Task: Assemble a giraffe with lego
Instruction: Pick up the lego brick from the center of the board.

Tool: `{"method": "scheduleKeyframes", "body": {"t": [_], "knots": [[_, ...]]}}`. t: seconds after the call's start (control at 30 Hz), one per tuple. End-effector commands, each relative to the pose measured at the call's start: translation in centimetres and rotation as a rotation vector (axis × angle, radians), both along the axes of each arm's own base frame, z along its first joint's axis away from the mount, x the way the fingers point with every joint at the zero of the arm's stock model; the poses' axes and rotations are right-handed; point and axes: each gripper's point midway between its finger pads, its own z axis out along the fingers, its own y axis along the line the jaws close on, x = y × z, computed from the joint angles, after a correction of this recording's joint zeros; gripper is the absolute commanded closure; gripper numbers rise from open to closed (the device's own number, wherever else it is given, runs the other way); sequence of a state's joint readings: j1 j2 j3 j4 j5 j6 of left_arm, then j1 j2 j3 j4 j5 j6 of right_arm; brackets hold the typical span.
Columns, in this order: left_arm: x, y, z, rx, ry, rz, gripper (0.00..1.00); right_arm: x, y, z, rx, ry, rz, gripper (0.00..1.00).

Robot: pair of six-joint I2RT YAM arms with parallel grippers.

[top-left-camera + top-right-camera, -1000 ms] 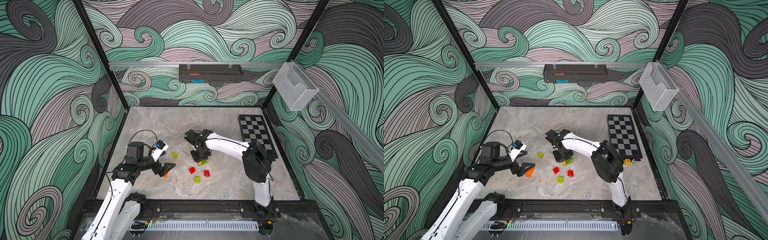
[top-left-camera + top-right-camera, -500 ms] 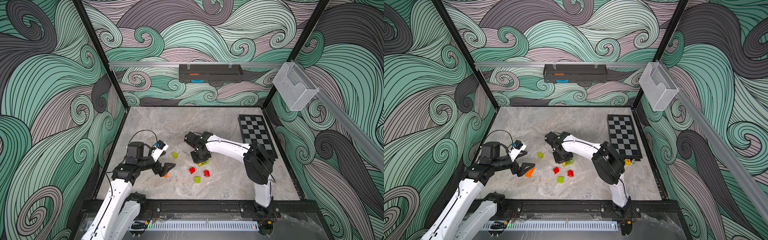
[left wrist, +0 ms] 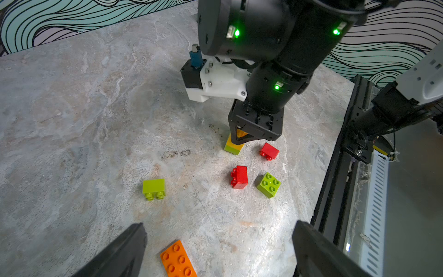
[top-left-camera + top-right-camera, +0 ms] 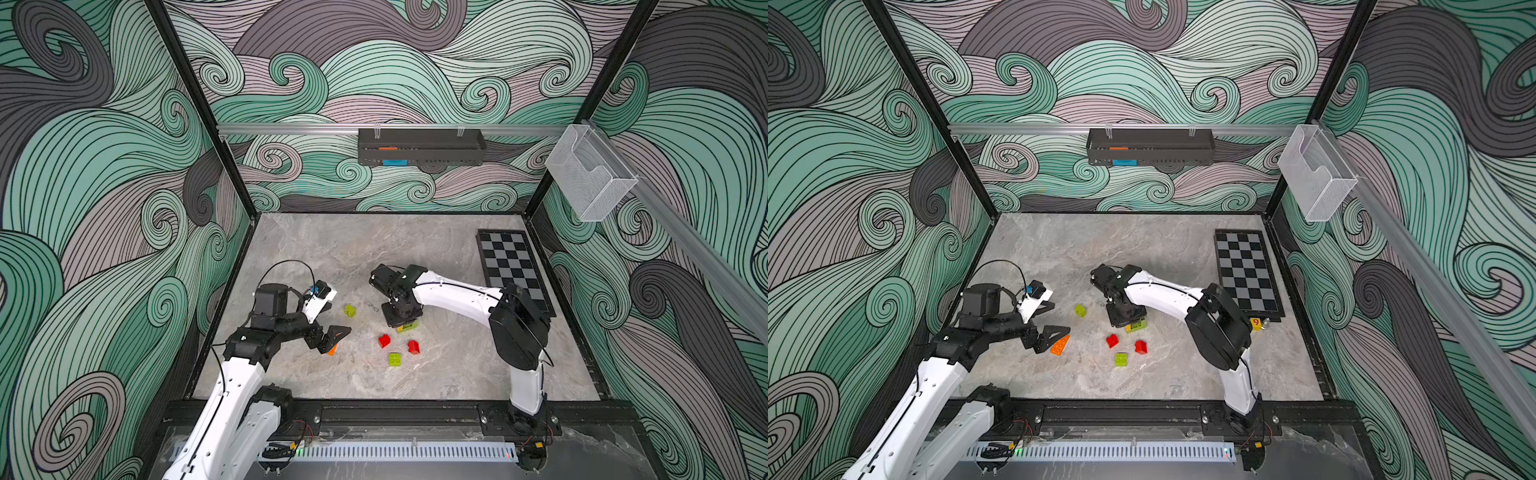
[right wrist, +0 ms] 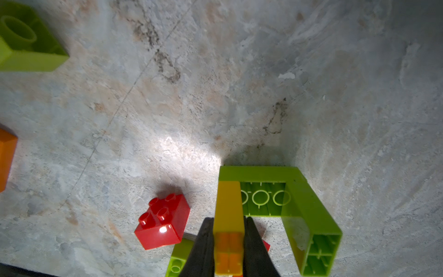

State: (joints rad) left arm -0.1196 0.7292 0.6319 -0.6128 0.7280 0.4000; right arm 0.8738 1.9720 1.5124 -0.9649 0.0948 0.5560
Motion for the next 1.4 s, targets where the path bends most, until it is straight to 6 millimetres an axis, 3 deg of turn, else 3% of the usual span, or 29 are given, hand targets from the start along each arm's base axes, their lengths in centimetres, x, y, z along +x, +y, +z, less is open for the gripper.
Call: {"method": "scheduleKeyframes", "body": {"t": [0.0, 0.27, 0.6, 0.83, 1.07, 1.37], "knots": [[0.1, -0.2, 0.8, -0.004, -0.017, -0.009, 0.01, -1.5, -2.2, -1.8, -0.069, 0.13, 0.003, 1.0], [1.0, -0.5, 2.7, 0.011, -0.05, -0.026, 0.01, 0.8, -2.0, 5.9, 0.137, 0.058, -0.041, 1.0], [3.8, -2.4, 5.2, -0.049, -0.134, -0.079, 0.01, 2.5, -4.0, 11.5, 0.336, 0.014, -0.127, 1.0], [4.8, -5.4, 6.2, -0.064, -0.2, -0.227, 0.01, 3.0, -3.2, 17.2, 0.686, 0.036, -0.189, 1.0], [6.2, -9.3, 10.4, -0.156, -0.297, -0.376, 0.01, 4.0, -3.3, 24.0, 1.161, 0.099, -0.287, 1.0], [9.9, -13.1, 14.8, -0.193, -0.387, -0.463, 0.01, 3.3, -2.8, 28.0, 1.382, 0.19, -0.229, 1.0]]}}
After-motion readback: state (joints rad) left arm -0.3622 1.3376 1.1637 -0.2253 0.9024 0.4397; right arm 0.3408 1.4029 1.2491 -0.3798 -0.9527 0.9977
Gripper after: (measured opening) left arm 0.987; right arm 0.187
